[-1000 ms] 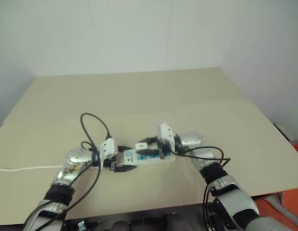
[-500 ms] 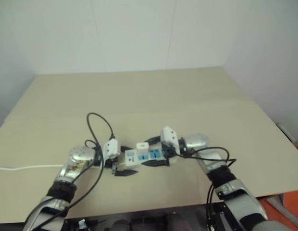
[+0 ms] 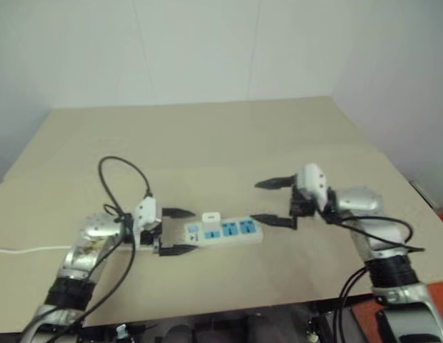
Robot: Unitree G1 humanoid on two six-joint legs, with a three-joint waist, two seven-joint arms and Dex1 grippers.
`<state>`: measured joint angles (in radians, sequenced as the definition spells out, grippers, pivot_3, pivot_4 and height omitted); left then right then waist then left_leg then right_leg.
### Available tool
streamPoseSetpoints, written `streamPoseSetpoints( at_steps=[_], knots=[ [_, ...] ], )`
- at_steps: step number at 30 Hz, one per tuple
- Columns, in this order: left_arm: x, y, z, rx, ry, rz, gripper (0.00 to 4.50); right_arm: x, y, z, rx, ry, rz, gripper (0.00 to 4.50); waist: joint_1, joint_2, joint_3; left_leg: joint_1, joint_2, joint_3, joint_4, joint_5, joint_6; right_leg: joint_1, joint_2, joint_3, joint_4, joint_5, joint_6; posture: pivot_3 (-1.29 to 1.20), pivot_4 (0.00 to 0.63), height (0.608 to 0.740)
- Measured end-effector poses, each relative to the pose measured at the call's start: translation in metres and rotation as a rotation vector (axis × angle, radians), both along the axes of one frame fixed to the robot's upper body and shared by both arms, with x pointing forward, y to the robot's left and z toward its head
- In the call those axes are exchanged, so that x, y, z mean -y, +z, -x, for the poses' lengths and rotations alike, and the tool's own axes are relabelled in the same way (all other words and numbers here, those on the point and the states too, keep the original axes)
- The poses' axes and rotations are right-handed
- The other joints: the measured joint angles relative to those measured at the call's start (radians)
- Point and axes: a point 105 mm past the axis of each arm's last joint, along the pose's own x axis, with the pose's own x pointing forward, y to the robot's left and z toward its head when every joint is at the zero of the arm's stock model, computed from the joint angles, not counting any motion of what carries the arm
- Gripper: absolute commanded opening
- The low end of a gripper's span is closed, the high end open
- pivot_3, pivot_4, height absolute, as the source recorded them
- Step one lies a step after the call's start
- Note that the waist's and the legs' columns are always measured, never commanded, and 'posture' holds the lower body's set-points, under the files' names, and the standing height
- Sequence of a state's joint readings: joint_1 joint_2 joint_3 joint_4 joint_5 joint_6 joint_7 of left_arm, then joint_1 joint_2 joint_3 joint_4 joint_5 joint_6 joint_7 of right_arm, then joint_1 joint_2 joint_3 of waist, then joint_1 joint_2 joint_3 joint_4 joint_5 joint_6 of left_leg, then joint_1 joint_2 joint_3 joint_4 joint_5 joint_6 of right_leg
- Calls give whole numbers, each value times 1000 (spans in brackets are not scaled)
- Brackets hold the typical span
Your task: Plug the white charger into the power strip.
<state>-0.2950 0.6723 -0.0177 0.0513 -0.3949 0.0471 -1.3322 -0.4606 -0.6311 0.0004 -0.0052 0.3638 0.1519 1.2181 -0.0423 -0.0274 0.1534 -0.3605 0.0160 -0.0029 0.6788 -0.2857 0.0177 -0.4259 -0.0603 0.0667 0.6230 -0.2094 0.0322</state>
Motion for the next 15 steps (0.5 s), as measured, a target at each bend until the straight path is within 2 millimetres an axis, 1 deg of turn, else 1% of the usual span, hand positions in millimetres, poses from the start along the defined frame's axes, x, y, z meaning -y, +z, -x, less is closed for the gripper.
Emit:
streamPoseSetpoints(
  at_steps=[5,8,9,12,15],
  knots=[
    [-24,19,11,5,84,7,4488,32,-3,5,-10,-152,-14,4500,0,-1,7,0,0,0,0,0,0,0,0,0,0,0,0,0,150,740],
    [-35,31,11,19,154,40,4488,45,2,4,15,-256,-66,4500,1,-1,9,1,0,0,0,0,0,0,0,0,0,0,1,0,150,740],
    [-38,35,9,27,186,55,4488,49,7,1,22,-304,-112,4500,1,-1,9,1,0,0,0,0,0,1,0,0,0,0,1,0,150,740],
    [-39,36,4,33,240,88,4488,56,20,-8,45,-427,-256,4500,0,-1,10,1,0,1,0,0,0,1,0,0,0,0,0,0,150,740],
    [-34,34,3,25,224,86,4488,59,31,-18,59,-516,-395,4500,-1,0,12,1,0,1,0,0,0,0,0,1,0,0,0,0,150,740]
  ],
)
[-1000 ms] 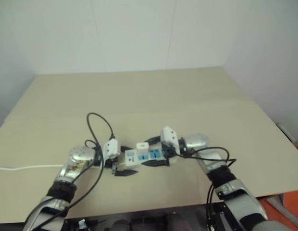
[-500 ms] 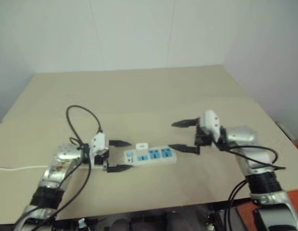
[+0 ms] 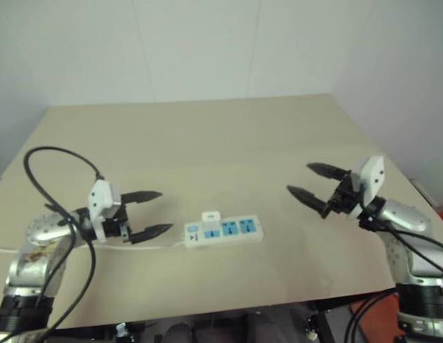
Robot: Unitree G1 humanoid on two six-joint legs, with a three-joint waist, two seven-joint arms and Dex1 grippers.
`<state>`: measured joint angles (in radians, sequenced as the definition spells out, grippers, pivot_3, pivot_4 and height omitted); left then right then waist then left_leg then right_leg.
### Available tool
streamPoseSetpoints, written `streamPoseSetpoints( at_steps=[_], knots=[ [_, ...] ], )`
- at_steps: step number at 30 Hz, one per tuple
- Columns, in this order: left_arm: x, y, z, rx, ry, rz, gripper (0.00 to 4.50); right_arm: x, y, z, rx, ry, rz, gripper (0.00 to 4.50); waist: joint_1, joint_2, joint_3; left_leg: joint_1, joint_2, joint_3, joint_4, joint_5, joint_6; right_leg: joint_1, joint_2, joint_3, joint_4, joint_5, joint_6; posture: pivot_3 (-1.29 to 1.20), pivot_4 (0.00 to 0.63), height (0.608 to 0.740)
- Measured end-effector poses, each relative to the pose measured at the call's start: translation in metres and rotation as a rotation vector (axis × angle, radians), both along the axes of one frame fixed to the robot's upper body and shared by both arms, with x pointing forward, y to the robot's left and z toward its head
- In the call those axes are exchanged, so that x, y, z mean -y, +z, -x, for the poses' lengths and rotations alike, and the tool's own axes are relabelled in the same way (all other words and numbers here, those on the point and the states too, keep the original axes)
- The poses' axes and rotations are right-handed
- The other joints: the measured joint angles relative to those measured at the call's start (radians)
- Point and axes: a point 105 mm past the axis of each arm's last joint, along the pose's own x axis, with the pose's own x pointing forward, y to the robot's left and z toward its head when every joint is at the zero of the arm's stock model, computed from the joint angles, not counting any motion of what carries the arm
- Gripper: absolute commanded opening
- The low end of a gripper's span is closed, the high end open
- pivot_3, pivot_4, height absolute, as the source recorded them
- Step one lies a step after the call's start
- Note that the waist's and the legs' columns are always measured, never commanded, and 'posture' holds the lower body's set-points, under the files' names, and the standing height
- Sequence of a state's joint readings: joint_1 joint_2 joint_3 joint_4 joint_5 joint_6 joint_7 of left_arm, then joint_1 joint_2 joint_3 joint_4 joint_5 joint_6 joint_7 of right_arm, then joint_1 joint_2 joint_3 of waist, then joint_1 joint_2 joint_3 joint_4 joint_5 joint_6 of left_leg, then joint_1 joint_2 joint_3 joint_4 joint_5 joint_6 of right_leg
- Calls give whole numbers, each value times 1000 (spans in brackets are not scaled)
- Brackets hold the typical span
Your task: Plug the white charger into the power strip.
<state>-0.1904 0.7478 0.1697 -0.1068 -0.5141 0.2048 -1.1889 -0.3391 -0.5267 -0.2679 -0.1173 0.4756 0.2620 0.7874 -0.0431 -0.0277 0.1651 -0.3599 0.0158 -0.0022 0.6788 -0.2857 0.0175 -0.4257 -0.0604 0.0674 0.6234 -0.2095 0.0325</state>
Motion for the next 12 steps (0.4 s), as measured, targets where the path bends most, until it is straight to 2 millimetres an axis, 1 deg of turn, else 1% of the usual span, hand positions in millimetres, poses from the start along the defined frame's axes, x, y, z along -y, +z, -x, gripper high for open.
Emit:
streamPoseSetpoints(
  at_steps=[3,8,12],
  knots=[
    [5,5,-4,17,-17,2,4488,0,8,-3,23,-31,-29,4500,3,0,1,-1,0,0,0,0,0,0,0,0,0,0,0,0,150,740],
    [5,7,-6,15,-12,2,4488,2,7,0,11,-17,-5,4500,4,0,1,-2,0,0,0,0,0,-1,0,0,-1,0,0,0,150,740],
    [2,6,-9,-3,44,6,4488,-2,10,4,-16,18,-54,4500,0,0,1,-2,0,0,0,0,0,-1,0,0,-1,0,0,0,150,740]
  ],
)
